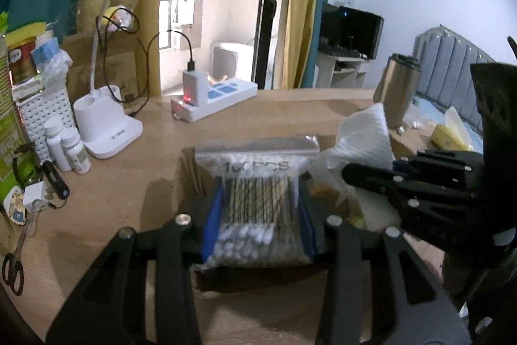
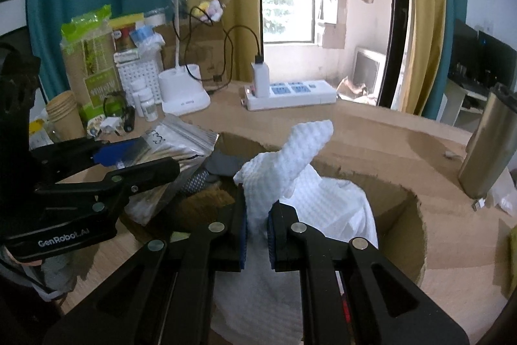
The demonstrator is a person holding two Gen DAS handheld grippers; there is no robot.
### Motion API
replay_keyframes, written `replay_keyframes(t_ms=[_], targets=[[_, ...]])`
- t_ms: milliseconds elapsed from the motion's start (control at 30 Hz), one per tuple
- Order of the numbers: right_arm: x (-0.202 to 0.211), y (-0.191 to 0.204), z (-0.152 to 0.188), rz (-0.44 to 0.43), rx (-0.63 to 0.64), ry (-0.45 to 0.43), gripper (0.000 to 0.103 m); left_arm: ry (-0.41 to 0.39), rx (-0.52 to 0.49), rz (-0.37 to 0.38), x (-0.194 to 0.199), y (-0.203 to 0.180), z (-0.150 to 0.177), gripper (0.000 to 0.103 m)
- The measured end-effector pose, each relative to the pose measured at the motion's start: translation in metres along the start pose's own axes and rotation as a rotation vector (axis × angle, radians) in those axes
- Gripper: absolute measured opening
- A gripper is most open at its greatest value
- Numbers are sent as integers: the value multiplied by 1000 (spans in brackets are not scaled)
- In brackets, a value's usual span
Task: Organize soft objects
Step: 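Carry the swab bag and mesh cloth over the box with both tools, then open both tools to drop the swab bag and mesh cloth into the box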
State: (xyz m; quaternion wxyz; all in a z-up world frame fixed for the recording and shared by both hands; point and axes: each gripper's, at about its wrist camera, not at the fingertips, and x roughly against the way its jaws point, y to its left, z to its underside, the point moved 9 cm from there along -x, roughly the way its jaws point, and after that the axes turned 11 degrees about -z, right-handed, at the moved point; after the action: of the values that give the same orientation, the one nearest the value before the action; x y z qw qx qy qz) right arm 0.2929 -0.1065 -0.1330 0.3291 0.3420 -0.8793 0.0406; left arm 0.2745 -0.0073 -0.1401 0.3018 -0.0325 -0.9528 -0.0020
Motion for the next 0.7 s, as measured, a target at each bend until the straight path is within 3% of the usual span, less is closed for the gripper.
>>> replay_keyframes(t_ms=[200, 700], targets=[[-14, -4, 15, 35, -15, 82, 11, 43, -29, -7, -9, -5, 9, 43], [-20, -11, 17, 55, -110, 110, 11, 82, -74, -5, -16, -8, 22, 44]])
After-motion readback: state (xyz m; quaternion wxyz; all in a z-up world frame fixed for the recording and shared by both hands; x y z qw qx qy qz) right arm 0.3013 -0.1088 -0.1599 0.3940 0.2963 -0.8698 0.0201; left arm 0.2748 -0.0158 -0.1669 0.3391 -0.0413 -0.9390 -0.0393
